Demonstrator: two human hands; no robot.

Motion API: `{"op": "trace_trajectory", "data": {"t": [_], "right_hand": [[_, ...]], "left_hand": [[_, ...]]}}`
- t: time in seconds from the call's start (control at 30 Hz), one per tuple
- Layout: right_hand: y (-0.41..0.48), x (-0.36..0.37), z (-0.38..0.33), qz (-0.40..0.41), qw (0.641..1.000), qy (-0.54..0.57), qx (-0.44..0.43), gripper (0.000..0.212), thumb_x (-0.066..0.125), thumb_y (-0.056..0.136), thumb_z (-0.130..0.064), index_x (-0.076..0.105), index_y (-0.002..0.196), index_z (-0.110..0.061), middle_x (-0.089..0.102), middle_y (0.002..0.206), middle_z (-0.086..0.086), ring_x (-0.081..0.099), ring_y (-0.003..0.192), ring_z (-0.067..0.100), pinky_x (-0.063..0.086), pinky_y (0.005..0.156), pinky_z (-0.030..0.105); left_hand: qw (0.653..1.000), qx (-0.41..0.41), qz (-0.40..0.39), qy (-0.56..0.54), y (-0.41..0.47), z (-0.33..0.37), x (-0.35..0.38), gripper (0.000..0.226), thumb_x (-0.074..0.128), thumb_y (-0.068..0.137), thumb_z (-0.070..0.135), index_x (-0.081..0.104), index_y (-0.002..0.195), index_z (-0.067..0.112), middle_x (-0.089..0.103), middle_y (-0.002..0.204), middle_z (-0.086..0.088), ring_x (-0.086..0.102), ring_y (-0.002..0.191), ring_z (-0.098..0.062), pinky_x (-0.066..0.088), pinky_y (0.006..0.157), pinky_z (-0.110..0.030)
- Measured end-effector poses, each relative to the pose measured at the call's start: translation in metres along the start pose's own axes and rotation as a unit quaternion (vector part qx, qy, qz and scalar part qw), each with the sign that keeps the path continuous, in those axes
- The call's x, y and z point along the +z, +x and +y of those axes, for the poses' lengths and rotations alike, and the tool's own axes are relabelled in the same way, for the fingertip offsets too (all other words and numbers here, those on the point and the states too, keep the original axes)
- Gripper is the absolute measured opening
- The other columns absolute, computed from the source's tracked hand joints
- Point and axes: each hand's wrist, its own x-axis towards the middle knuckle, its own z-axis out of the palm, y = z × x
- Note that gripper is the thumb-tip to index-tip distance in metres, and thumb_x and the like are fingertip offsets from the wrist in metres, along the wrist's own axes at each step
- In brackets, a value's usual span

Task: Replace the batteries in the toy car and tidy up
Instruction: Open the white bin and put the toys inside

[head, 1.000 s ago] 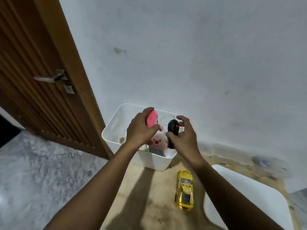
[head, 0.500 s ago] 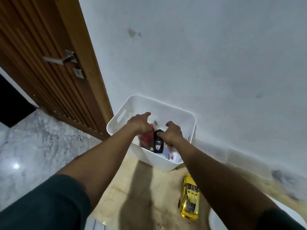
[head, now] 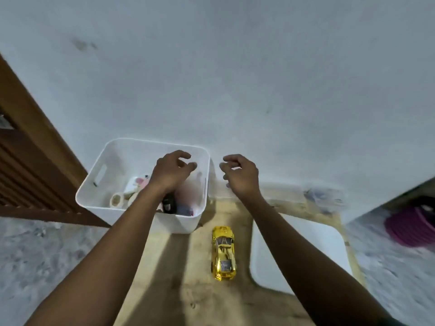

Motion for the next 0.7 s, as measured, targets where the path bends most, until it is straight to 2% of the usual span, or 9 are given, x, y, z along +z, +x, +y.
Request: {"op": "trace_trajectory", "data": {"t": [0.1, 0.17, 0.27, 0.37, 0.43, 0.53, 0.63, 0.7], "right_hand": [[-0.026, -0.054, 0.043, 0.043, 0.998, 0.002, 0.046, 0.015, 0.071, 0.072, -0.029, 0.072, 0.087, -0.026, 0.069, 0.069, -0.007, 0.068, 0.061, 0.02, 0.053, 0.062, 0.038], [-0.045, -0.09, 0.074, 0.064, 0.995, -0.017, 0.081, 0.015, 0.07, 0.069, -0.029, 0.072, 0.083, -0.025, 0.069, 0.066, -0.006, 0.067, 0.061, 0.019, 0.053, 0.064, 0.039], [-0.072, -0.14, 0.119, 0.097, 0.984, -0.076, 0.127, 0.013, 0.07, 0.068, -0.037, 0.07, 0.081, -0.034, 0.072, 0.074, -0.007, 0.069, 0.071, 0.02, 0.057, 0.071, 0.043], [-0.09, -0.183, 0.157, 0.129, 0.968, -0.123, 0.174, 0.01, 0.07, 0.073, -0.034, 0.069, 0.082, -0.033, 0.071, 0.079, -0.007, 0.067, 0.073, 0.016, 0.06, 0.074, 0.045], [-0.098, -0.206, 0.175, 0.142, 0.956, -0.159, 0.201, 0.012, 0.073, 0.079, -0.027, 0.07, 0.091, -0.027, 0.071, 0.085, -0.008, 0.065, 0.077, 0.012, 0.056, 0.075, 0.036], [-0.102, -0.237, 0.203, 0.158, 0.935, -0.213, 0.237, 0.025, 0.073, 0.081, -0.027, 0.07, 0.106, -0.022, 0.068, 0.095, -0.005, 0.062, 0.088, 0.013, 0.043, 0.077, 0.025], [-0.103, -0.259, 0.228, 0.157, 0.917, -0.236, 0.281, 0.041, 0.072, 0.082, -0.028, 0.063, 0.121, -0.023, 0.064, 0.114, 0.003, 0.061, 0.105, 0.019, 0.046, 0.088, 0.029], [-0.101, -0.271, 0.244, 0.15, 0.908, -0.251, 0.3, 0.051, 0.07, 0.082, -0.029, 0.056, 0.131, -0.022, 0.058, 0.129, 0.009, 0.056, 0.12, 0.026, 0.046, 0.098, 0.036]], "left_hand": [[0.996, 0.033, -0.027, -0.073, -0.029, 0.022, 0.027, 0.025, 0.072, 0.09, 0.035, 0.069, 0.114, 0.029, 0.068, 0.095, 0.008, 0.066, 0.083, -0.008, 0.05, 0.062, -0.026], [0.992, 0.04, -0.058, -0.102, -0.046, 0.034, 0.054, 0.023, 0.071, 0.089, 0.034, 0.071, 0.111, 0.031, 0.07, 0.098, 0.004, 0.068, 0.085, -0.014, 0.052, 0.066, -0.027], [0.987, 0.044, -0.113, -0.104, -0.067, 0.039, 0.099, 0.018, 0.072, 0.09, 0.027, 0.071, 0.108, 0.028, 0.069, 0.092, 0.001, 0.069, 0.084, -0.02, 0.051, 0.068, -0.027], [0.982, 0.044, -0.175, -0.059, -0.08, 0.037, 0.147, 0.015, 0.071, 0.092, 0.025, 0.069, 0.106, 0.027, 0.067, 0.087, 0.004, 0.066, 0.079, -0.015, 0.047, 0.064, -0.025], [0.977, 0.014, -0.211, -0.028, -0.083, 0.028, 0.177, 0.018, 0.072, 0.091, 0.028, 0.07, 0.109, 0.023, 0.068, 0.09, 0.004, 0.064, 0.079, -0.01, 0.052, 0.068, -0.026], [0.966, -0.043, -0.254, 0.009, -0.082, 0.01, 0.221, 0.036, 0.073, 0.089, 0.035, 0.068, 0.121, 0.02, 0.069, 0.121, -0.005, 0.067, 0.103, -0.024, 0.055, 0.089, -0.034], [0.96, -0.082, -0.263, 0.055, -0.082, -0.002, 0.25, 0.057, 0.07, 0.091, 0.039, 0.053, 0.141, 0.02, 0.055, 0.144, -0.007, 0.056, 0.127, -0.027, 0.044, 0.091, -0.027], [0.958, -0.096, -0.257, 0.081, -0.082, -0.01, 0.265, 0.073, 0.069, 0.091, 0.044, 0.039, 0.152, 0.016, 0.045, 0.154, -0.01, 0.048, 0.136, -0.03, 0.043, 0.103, -0.032]]}}
